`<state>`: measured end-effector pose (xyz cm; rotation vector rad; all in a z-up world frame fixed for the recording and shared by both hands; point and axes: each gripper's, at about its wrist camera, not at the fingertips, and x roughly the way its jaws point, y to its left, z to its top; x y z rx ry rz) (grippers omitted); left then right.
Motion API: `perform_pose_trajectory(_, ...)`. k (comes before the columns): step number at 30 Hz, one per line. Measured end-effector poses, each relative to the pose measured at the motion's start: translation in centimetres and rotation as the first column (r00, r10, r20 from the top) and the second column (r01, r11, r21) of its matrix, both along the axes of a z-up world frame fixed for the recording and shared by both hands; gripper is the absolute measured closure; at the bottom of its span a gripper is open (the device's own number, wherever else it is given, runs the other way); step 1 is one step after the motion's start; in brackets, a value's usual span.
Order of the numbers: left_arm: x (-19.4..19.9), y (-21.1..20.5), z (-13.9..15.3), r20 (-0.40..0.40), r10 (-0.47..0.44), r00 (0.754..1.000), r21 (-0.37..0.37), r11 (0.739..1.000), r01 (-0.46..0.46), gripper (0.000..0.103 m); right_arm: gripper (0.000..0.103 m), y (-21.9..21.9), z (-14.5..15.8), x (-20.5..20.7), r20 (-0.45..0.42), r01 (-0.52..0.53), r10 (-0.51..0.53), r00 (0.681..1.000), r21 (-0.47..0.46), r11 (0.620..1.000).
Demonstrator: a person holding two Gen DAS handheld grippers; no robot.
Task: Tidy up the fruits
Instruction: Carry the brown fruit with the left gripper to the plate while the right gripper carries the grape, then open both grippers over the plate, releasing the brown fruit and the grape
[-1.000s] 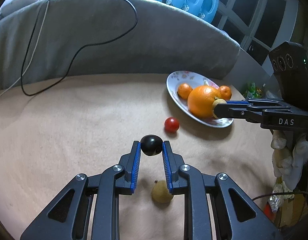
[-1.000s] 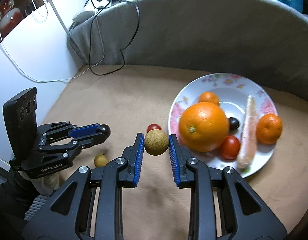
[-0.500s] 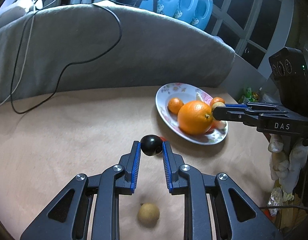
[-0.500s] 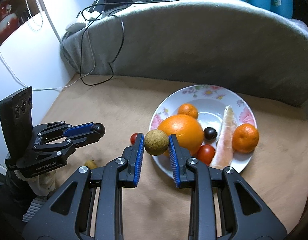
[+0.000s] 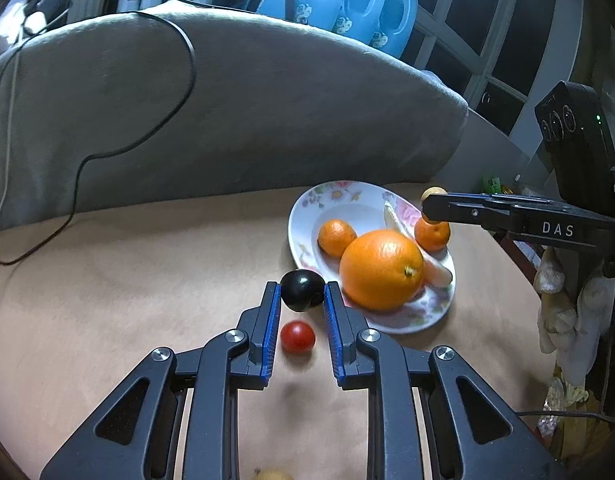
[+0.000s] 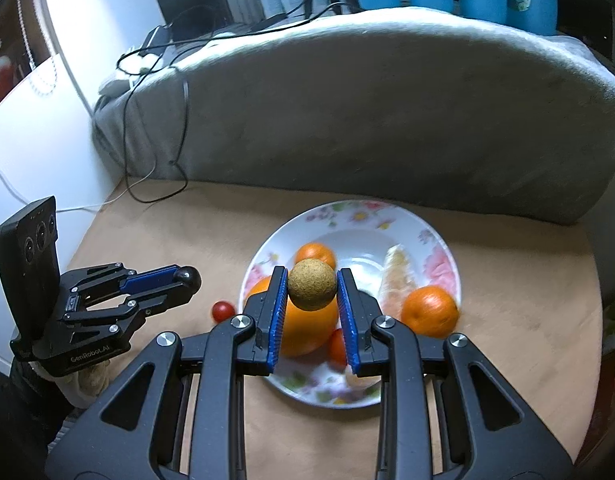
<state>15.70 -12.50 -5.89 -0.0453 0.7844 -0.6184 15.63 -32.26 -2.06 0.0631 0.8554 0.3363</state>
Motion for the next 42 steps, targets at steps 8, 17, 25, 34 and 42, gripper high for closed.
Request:
perform_pose_trajectory(8, 1.7, -1.3, -0.4, 0.001, -0.021, 1.000, 0.009, 1.000, 0.021, 0.083, 0.077, -1.6, -0.4, 2.1, -0.014, 0.034, -0.034, 0.999, 0.008, 0.999)
perform_pose_trajectory(17, 3.3, -2.2, -1.1, -0.011, -0.038, 0.999, 0.015, 0.999, 0.038, 0.083, 0.077, -2.1, -1.6, 3.9, -0.046, 0.051, -0.051, 0.998, 0.010, 0.999)
perform_pose_trajectory(25, 3.6, -2.2, -1.2, -0.016, -0.057, 0.998, 0.015, 0.998, 0.058, 0.083, 0.077, -1.8, -2.2, 4.7, -0.068, 0.054, -0.053, 0.996, 0.021, 0.998)
perform_pose_trajectory(34, 3.4, -2.1, -1.1, -0.013, -0.069, 0.998, 0.016, 0.997, 0.069, 0.082, 0.077, -2.0, -2.0, 4.6, -0.064, 0.060, -0.059, 0.996, 0.017, 0.998)
perform_pose_trajectory(42, 3.3, -2.0, -1.0, -0.016, -0.073, 0.997, 0.010, 0.997, 0.073, 0.082, 0.051, -2.1, -1.7, 4.4, -0.043, 0.061, -0.060, 0.997, 0.020, 0.998)
